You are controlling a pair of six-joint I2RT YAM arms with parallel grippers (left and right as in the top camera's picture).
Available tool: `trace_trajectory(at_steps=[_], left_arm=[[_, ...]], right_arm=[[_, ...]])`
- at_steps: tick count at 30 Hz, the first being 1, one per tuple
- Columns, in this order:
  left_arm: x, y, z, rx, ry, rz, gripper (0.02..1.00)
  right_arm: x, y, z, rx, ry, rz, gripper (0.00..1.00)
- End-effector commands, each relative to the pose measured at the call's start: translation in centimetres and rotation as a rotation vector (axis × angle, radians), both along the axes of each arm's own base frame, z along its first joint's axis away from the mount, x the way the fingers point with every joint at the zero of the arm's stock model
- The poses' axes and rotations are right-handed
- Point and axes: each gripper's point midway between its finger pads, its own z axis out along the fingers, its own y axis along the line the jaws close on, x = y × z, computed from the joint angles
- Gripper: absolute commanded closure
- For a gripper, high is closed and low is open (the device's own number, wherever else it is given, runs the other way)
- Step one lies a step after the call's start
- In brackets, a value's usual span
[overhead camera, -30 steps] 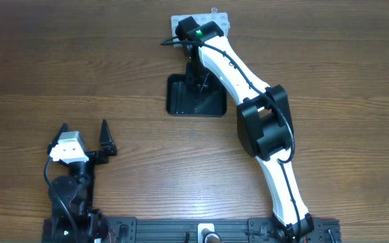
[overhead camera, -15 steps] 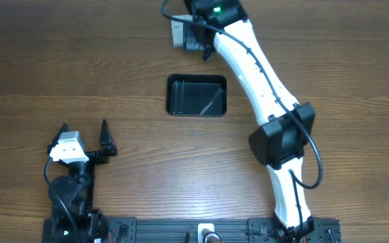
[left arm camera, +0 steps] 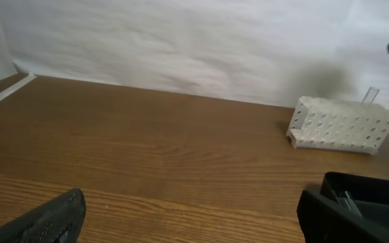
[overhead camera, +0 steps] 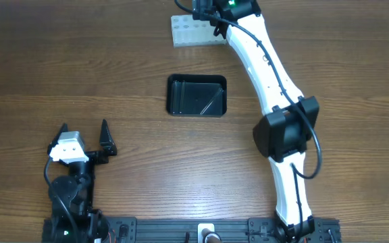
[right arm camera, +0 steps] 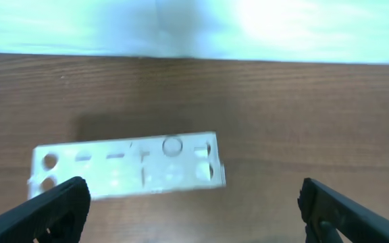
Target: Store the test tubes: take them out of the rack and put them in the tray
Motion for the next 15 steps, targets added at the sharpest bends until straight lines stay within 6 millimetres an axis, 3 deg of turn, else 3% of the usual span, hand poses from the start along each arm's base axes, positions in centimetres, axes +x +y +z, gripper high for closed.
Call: trace_trajectory(at_steps=[1, 15], left_arm=[[0.0, 0.1, 0.0, 0.018, -0.002, 0.000, 0.020], [0.0, 0.1, 0.0, 0.018, -0.002, 0.000, 0.020]], right_arm=[[1.7, 0.2, -3.6, -0.079, 0.014, 0.036, 0.025], [4.3, 0.9, -7.8, -0.111, -0.019, 0.051, 0.086]])
